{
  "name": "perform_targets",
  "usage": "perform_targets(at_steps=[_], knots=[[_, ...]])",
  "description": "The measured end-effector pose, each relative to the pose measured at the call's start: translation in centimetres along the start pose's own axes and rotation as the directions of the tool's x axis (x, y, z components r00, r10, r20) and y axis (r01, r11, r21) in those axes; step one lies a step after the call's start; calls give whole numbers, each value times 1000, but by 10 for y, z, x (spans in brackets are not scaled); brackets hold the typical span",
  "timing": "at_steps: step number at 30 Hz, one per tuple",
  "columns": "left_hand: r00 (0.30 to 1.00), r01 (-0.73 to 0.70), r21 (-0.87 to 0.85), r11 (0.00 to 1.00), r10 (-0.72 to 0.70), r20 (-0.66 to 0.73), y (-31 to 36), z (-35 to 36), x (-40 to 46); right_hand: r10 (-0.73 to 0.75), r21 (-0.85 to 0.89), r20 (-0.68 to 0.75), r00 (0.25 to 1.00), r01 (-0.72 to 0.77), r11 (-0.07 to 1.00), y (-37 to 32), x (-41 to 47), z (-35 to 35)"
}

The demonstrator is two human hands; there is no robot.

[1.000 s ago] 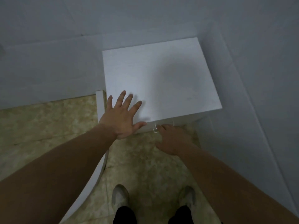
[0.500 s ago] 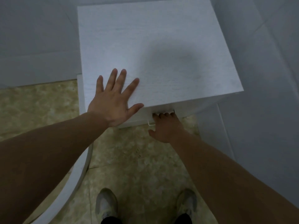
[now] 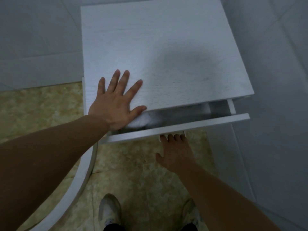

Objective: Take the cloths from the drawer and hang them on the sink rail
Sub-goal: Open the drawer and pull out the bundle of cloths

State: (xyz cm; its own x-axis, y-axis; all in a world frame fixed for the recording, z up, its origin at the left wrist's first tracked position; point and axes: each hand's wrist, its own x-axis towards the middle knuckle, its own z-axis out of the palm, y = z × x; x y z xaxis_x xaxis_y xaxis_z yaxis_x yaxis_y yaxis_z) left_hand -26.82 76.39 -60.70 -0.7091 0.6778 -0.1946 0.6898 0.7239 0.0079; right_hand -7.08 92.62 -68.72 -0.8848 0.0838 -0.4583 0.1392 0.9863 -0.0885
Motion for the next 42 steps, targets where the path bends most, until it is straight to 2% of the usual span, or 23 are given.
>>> perform_targets(at_steps=[4, 10, 12, 14, 16, 19, 21, 23, 25, 29, 36, 39, 42], knots=[[1000, 7, -22, 1000, -7, 17, 1, -3, -1, -8, 22, 40, 999, 7, 1000, -1, -30, 13], [990, 89, -70, 994, -81, 116, 19, -8, -9, 101, 85, 229, 968, -123, 989, -17, -71, 12], [980, 133, -90, 987, -118, 159, 26, -12, -12, 106, 92, 232, 967, -130, 987, -22, -90, 4], [981, 138, -94, 986, -123, 148, 35, -12, -23, 53, 125, 127, 990, -69, 990, -25, -108, -8], [992, 94, -86, 992, -86, 92, 47, -6, -41, -50, 198, -53, 997, 59, 978, -25, -125, -19], [998, 59, -130, 990, -57, 20, 60, 2, -67, -161, 205, -349, 923, 242, 948, -19, -141, -41], [1000, 6, -150, 989, -7, -8, 66, 3, -78, -168, 167, -423, 890, 259, 951, -9, -138, -56], [996, -80, -150, 985, 73, -52, 71, 4, -84, -110, 157, -427, 897, 194, 968, 3, -122, -68], [994, -105, -149, 983, 98, -53, 74, 5, -86, -53, 175, -389, 920, 130, 976, 20, -96, -73], [995, -71, -143, 987, 81, 59, 74, 20, -83, 20, 207, -152, 988, 12, 978, 49, -39, -68], [964, -65, -180, 981, 108, 242, 81, 69, -67, -2, 220, 188, 982, -40, 975, 76, 24, -43], [945, -17, -179, 984, 75, 320, 90, 85, -60, -46, 273, 240, 970, -22, 962, 73, 30, -20], [933, 83, -194, 977, -7, 360, 91, 102, -51, -48, 185, 191, 980, 12, 983, 72, 31, -3]])
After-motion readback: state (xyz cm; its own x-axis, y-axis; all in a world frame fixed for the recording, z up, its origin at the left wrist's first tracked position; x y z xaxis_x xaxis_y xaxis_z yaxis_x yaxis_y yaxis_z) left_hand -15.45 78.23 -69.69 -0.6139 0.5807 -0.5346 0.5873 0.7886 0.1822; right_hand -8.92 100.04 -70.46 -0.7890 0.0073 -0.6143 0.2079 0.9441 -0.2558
